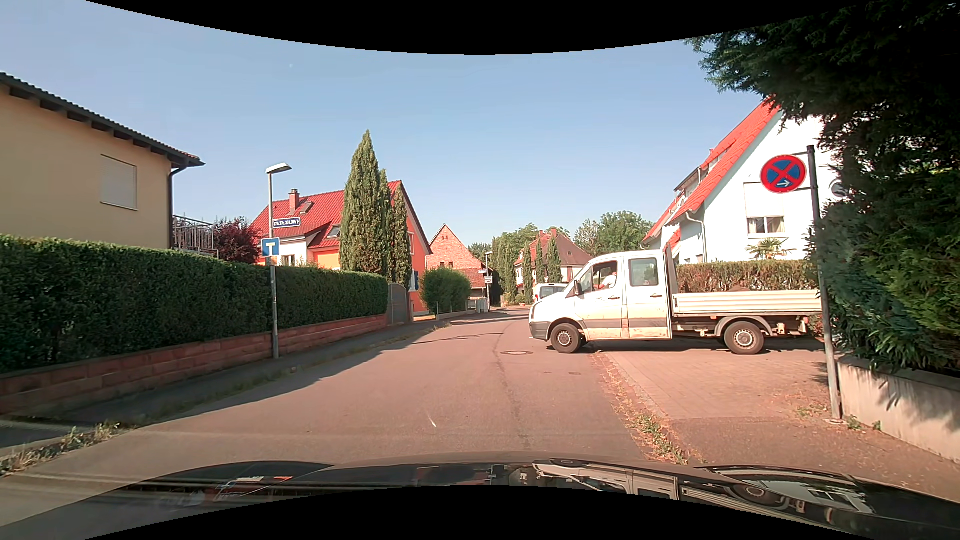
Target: Follow the waypoints while adhering to traffic rules and regulations
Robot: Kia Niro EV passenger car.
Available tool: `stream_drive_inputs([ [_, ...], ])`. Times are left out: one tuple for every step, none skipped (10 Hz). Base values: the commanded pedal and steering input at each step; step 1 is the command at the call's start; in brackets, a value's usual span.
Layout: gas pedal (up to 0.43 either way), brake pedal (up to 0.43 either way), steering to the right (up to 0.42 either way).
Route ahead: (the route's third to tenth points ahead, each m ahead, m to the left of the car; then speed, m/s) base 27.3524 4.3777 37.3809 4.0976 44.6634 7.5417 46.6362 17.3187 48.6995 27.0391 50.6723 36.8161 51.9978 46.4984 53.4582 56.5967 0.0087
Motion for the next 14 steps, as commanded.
stream_drive_inputs([
  [0.0,0.085,0.053],
  [0.0,0.024,0.053],
  [0.0,0.0,0.053],
  [0.0,0.0,0.053],
  [0.0,0.0,0.053],
  [0.0,0.0,0.053],
  [0.0,0.0,0.053],
  [0.008,0.0,0.054],
  [0.079,0.0,0.056],
  [0.087,0.0,0.058],
  [0.11,0.0,0.061],
  [0.118,0.0,0.062],
  [0.13,0.0,0.062],
  [0.157,0.0,0.063],
])
